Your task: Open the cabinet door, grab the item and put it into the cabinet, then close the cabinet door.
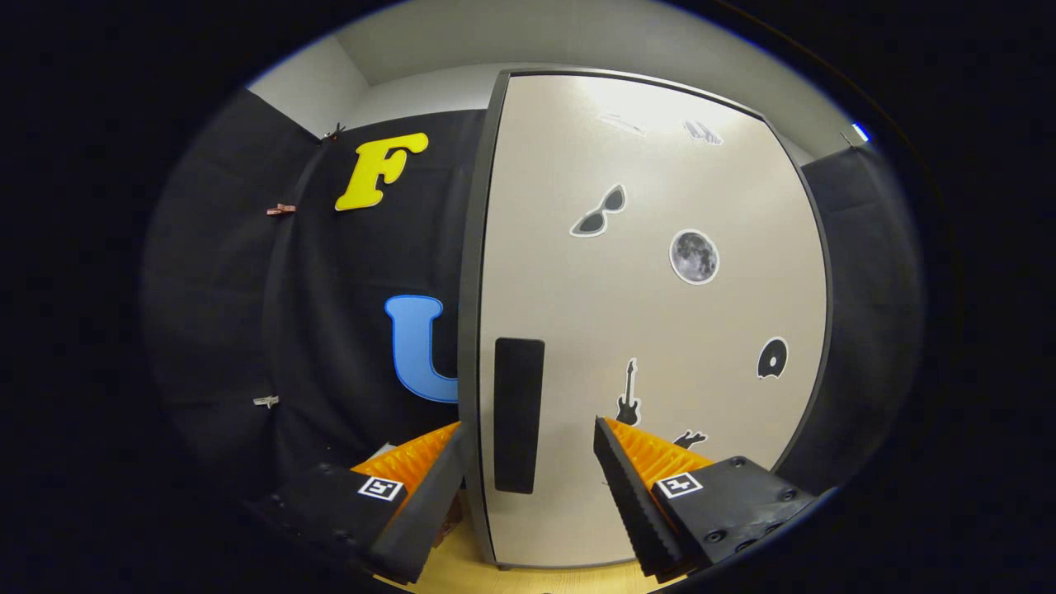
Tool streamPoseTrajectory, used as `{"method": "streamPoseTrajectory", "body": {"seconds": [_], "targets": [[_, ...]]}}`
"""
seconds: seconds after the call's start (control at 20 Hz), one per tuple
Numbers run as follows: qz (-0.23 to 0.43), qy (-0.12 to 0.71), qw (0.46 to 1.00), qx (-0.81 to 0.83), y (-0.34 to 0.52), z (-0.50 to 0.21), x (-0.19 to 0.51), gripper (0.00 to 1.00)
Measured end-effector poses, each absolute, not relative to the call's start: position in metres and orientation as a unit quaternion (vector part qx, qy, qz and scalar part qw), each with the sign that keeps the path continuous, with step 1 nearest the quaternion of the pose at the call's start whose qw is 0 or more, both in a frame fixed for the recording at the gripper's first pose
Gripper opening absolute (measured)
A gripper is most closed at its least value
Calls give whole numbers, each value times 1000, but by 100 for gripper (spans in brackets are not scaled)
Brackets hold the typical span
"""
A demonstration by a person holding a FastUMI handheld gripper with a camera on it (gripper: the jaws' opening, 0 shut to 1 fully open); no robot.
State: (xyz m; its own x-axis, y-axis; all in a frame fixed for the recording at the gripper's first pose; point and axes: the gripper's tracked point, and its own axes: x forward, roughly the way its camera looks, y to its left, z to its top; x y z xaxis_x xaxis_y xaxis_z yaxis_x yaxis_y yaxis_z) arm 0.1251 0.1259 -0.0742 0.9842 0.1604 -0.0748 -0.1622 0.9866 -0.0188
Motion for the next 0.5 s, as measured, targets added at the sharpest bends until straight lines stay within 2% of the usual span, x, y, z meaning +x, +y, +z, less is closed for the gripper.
{"method": "streamPoseTrajectory", "body": {"seconds": [0.2,0.5], "targets": [[77,45,996,-16,130,-83,141,95],[70,44,997,-5,136,-86,151,76]]}}
